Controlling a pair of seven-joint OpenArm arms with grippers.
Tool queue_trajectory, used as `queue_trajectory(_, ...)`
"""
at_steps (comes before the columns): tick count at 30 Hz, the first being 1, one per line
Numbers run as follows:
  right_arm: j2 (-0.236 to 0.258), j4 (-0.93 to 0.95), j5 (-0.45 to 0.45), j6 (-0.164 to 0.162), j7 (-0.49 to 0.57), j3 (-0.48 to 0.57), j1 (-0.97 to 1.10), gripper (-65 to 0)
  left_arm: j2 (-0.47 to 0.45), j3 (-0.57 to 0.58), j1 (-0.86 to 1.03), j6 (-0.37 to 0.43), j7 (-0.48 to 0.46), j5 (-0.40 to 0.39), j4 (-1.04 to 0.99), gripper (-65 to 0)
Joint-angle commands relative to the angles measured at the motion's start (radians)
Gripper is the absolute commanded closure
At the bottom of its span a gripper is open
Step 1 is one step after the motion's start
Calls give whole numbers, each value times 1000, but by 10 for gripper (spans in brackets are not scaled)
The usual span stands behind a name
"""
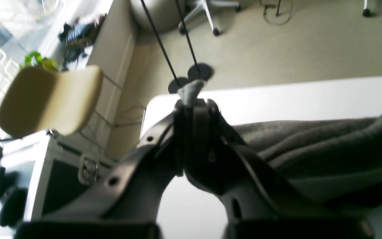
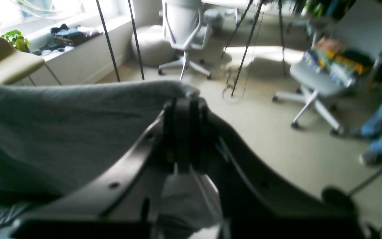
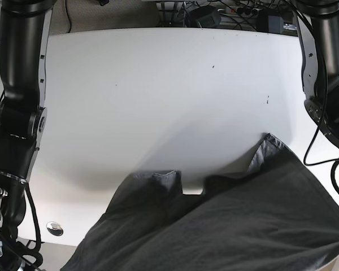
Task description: Fold the T-shirt properly
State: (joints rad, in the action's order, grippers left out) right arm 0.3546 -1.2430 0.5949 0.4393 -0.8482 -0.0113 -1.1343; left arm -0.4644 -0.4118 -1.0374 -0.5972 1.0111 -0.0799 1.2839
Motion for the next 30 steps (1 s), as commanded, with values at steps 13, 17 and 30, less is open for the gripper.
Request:
queue_trajectory(13, 19, -412, 84, 11, -116, -292, 601, -16, 34, -141, 394, 1, 44, -14, 313, -6)
queue_trajectory(17, -2, -521, 161, 8, -116, -379, 926, -16, 92, -236, 698, 0, 44, -16, 443, -6)
queue_trajectory(30, -113, -660, 188, 11, -113, -494, 1557, -16, 200, -444, 1152, -101, 38, -13, 480, -6)
